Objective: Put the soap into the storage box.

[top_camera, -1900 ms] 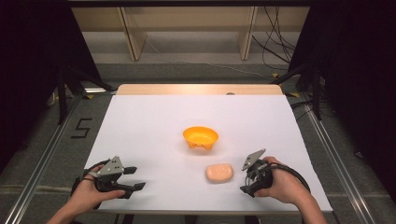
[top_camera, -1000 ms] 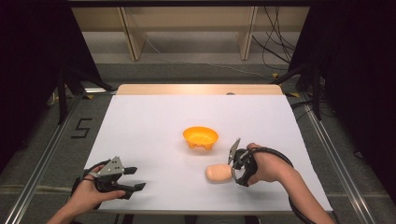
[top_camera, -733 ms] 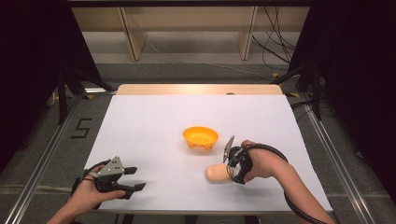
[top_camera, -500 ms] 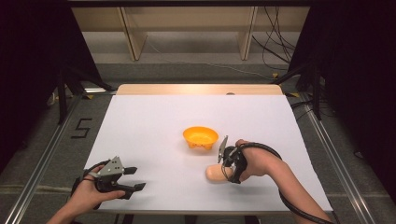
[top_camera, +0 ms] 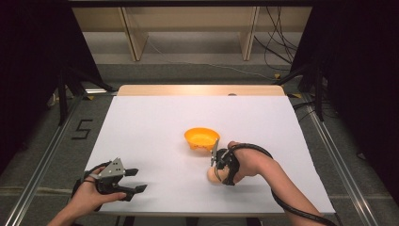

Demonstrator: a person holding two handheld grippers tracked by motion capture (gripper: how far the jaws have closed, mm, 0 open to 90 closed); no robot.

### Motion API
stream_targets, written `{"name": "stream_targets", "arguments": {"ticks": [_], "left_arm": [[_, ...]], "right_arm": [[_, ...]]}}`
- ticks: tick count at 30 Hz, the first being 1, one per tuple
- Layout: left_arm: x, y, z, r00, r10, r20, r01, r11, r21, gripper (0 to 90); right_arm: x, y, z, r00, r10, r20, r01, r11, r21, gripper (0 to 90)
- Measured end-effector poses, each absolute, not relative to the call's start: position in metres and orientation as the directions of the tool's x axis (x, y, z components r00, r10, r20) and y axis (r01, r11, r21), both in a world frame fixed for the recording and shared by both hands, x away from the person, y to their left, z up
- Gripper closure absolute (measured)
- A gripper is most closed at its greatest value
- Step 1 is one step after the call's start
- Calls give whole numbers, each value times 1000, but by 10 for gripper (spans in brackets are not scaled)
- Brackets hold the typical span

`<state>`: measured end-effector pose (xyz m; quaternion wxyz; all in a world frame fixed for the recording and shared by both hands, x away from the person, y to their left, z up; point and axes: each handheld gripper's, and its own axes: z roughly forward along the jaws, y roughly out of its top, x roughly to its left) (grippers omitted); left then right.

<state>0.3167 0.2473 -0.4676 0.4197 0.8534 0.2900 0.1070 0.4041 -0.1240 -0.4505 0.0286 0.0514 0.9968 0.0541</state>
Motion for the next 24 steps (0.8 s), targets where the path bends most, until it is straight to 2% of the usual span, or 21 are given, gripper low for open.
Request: {"name": "stream_targets", "arguments": {"ticks": [12, 13, 16, 17, 18, 24], "left_arm": [[316, 248, -467, 804, 592, -56, 413, -489, 768, 308], [316, 247, -468, 801, 595, -72, 422, -474, 773, 308], [316, 247, -468, 801, 594, -72, 422, -475, 772, 309], [316, 247, -468, 804, 592, -61, 417, -486, 768, 309], [316, 247, -468, 804, 592, -59, 414, -485, 770, 309], [316, 247, -468, 804, 592, -60, 416, -488, 767, 309]], "right_arm": [[405, -111, -458, -993, 116, -6, 115, 989, 92, 296], [407, -110, -459, -996, 86, -4, 85, 990, 111, 308], [404, -109, -458, -990, 141, 3, 141, 987, 82, 320], [408, -109, -460, -996, 92, -5, 91, 990, 111, 324], [407, -108, -460, -993, 116, -2, 116, 988, 106, 327], [407, -109, -460, -992, 124, 1, 123, 985, 122, 334]]}}
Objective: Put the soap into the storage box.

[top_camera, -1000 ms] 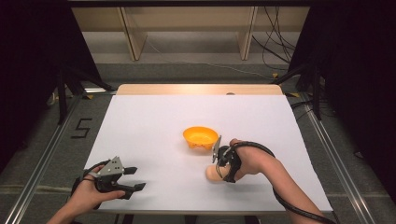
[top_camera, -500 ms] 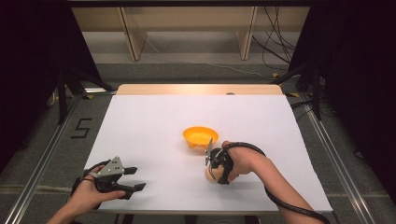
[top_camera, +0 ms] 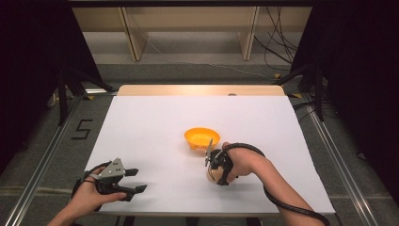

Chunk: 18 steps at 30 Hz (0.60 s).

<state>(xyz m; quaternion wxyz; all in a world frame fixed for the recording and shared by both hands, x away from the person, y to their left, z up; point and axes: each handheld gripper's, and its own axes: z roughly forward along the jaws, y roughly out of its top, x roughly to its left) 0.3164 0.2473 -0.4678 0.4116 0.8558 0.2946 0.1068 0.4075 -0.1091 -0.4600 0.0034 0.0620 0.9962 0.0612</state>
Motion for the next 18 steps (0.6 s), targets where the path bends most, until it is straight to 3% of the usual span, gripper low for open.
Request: {"name": "stream_targets", "arguments": {"ticks": [7, 18], "left_arm": [[316, 247, -468, 800, 595, -73, 423, -473, 773, 309], [317, 248, -468, 810, 583, -56, 402, -484, 777, 309]], "right_arm": [[404, -112, -458, -983, 185, 3, 184, 977, 109, 335], [404, -122, -458, -984, 176, 14, 174, 959, 222, 336]]}}
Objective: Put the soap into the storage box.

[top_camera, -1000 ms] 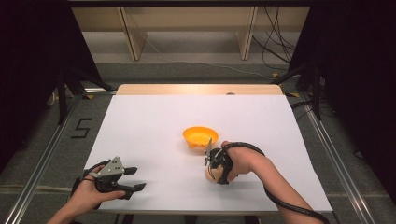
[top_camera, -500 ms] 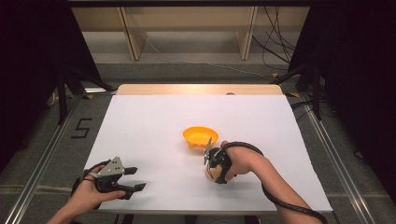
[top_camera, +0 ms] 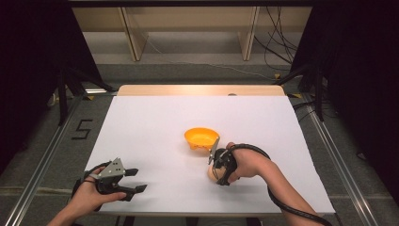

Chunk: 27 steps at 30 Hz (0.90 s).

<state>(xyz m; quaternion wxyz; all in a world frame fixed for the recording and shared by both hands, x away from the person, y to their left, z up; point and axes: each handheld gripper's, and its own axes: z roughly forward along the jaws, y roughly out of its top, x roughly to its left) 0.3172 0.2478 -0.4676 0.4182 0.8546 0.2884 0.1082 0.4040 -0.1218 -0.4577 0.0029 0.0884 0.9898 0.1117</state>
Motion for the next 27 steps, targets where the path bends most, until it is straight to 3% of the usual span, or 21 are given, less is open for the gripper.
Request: {"name": "stream_targets", "arguments": {"ticks": [4, 6, 27], "left_arm": [[317, 248, -467, 810, 584, -53, 402, -487, 775, 309], [317, 248, -468, 809, 585, -56, 404, -484, 777, 309], [316, 247, -468, 796, 600, -78, 425, -462, 779, 309]], "right_arm": [[401, -127, -452, -970, 242, 28, 242, 938, 248, 336], [402, -128, -453, -977, 213, 16, 210, 941, 267, 336], [400, -147, -436, -955, 294, 28, 283, 881, 381, 336]]}}
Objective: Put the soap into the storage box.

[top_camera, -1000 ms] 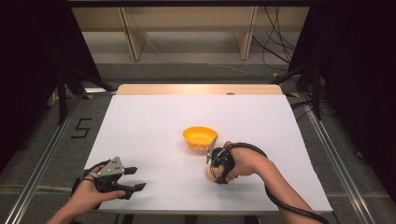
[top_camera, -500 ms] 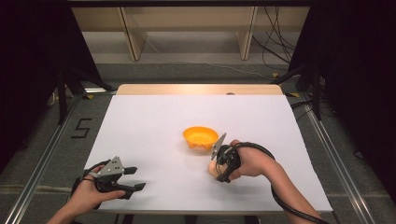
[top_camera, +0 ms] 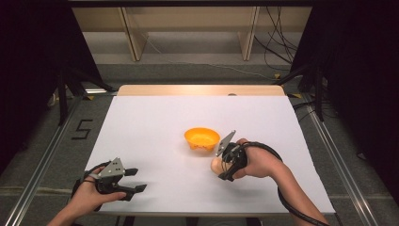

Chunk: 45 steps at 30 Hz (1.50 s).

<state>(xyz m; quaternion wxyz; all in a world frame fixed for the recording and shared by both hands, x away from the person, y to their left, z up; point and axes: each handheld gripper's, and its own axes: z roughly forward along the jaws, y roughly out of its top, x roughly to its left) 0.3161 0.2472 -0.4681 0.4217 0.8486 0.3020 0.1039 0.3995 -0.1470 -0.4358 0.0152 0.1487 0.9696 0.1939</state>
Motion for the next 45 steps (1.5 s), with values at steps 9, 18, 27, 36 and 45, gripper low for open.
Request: {"name": "stream_targets", "arguments": {"ticks": [9, 18, 27, 36, 45], "left_arm": [[317, 247, -468, 793, 605, -73, 423, -460, 781, 308], [317, 249, -467, 802, 595, -54, 406, -476, 780, 309], [317, 249, -467, 801, 596, -59, 407, -470, 783, 308], [317, 249, -467, 802, 595, -51, 405, -479, 779, 309], [317, 250, -466, 802, 595, -51, 405, -479, 779, 308]], "right_arm": [[399, -152, -432, -943, 332, 24, 311, 853, 420, 336], [401, -154, -428, -939, 343, 27, 316, 830, 459, 336], [403, -158, -423, -916, 401, 19, 352, 779, 519, 336], [405, -161, -420, -887, 461, 14, 387, 727, 568, 336], [409, -161, -417, -876, 483, 9, 396, 707, 586, 336]]}}
